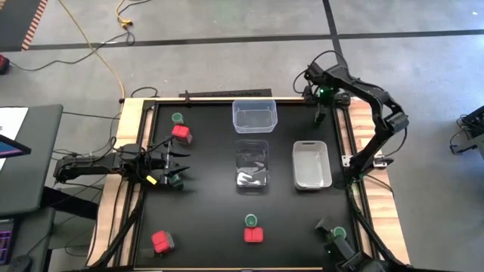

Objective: Sort spices by type
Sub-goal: Put the black seasoning can into the gray bin

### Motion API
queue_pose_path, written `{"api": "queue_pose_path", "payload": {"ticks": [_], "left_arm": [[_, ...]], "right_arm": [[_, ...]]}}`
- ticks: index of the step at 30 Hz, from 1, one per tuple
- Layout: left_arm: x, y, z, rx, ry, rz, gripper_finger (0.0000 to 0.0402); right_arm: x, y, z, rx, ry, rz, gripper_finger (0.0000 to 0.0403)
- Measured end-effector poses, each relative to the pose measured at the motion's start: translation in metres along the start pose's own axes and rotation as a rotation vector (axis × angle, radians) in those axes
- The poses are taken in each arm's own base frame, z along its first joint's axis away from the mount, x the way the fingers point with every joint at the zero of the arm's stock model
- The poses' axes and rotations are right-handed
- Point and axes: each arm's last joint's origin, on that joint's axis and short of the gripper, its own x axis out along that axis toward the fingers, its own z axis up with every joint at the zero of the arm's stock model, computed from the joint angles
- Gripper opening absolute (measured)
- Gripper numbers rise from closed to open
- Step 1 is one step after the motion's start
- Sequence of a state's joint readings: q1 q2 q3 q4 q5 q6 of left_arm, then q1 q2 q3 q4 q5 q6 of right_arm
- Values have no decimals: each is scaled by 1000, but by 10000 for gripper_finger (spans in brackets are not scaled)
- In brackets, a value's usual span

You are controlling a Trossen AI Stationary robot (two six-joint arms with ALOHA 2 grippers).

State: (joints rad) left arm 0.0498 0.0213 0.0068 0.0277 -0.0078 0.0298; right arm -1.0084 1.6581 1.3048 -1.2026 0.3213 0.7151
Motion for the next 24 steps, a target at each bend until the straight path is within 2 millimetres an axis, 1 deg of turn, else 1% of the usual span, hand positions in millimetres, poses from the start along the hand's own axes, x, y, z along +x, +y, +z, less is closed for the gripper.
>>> {"api": "queue_pose_path", "payload": {"ticks": [6,10,13,18,24], "left_arm": [[0,0,0,0,0,0,203],[0,0,0,0,0,0,203],[0,0,0,0,0,0,203],[0,0,0,0,0,0,203],[0,0,0,0,0,0,203]], "right_arm": [[3,2,-2,7,-4,3,303],[15,4,-11,0,14,-17,303],[19,9,-15,-10,-14,-14,303],[18,12,-13,20,-49,19,303],[20,5,-8,63,-46,13,303]]}}
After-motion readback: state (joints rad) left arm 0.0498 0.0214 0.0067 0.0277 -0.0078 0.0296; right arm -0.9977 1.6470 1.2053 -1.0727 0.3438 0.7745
